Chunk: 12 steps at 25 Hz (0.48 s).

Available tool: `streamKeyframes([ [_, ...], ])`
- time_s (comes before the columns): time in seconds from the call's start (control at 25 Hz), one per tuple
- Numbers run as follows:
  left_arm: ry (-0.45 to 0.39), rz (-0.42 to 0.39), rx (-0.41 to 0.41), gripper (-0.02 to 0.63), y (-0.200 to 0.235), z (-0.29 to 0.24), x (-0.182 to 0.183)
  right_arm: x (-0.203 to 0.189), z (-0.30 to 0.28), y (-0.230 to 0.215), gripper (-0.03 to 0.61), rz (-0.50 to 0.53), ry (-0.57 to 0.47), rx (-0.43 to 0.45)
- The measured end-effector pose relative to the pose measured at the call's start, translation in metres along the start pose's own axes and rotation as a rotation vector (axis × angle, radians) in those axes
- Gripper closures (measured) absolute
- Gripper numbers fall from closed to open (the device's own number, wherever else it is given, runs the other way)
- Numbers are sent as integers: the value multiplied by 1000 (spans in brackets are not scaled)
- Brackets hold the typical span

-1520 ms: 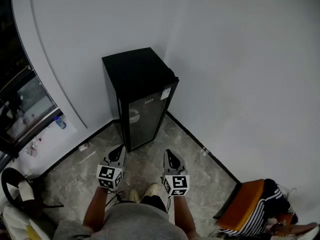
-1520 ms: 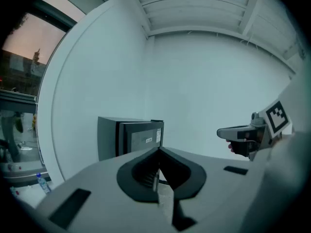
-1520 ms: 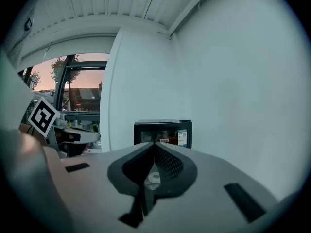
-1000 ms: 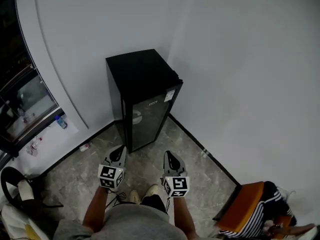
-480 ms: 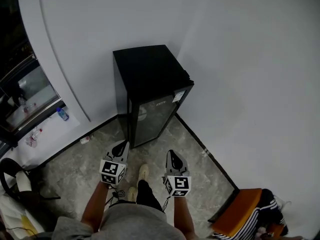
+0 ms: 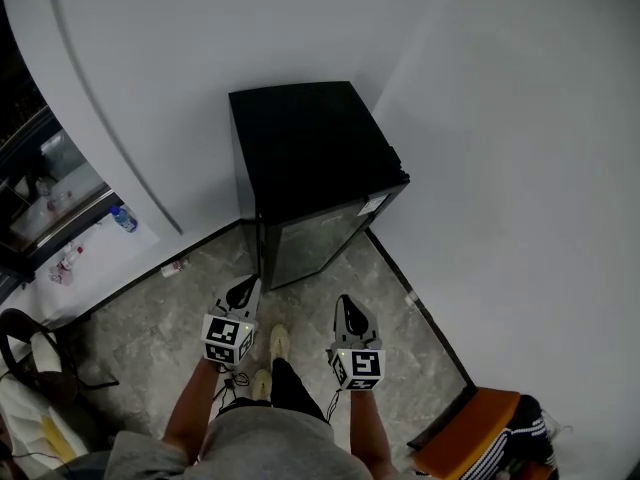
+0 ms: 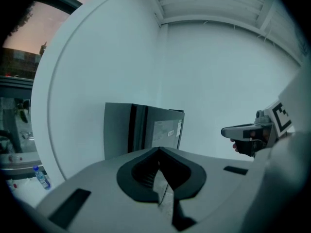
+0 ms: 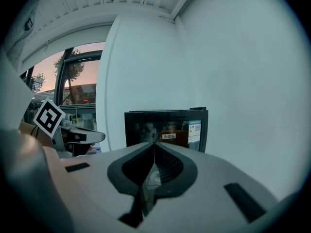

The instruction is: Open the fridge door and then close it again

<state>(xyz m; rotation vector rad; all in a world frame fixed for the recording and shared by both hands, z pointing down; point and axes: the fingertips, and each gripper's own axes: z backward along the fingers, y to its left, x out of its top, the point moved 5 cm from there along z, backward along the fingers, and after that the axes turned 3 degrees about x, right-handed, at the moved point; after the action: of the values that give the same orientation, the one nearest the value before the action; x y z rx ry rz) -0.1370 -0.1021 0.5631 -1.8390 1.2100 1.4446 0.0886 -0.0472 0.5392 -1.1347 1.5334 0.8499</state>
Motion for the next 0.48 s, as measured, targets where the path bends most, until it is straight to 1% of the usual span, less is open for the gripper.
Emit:
streamKeyframes([
  [0.48, 95, 37, 34, 609, 25, -61, -31, -23, -61, -27, 554, -24, 80, 38],
])
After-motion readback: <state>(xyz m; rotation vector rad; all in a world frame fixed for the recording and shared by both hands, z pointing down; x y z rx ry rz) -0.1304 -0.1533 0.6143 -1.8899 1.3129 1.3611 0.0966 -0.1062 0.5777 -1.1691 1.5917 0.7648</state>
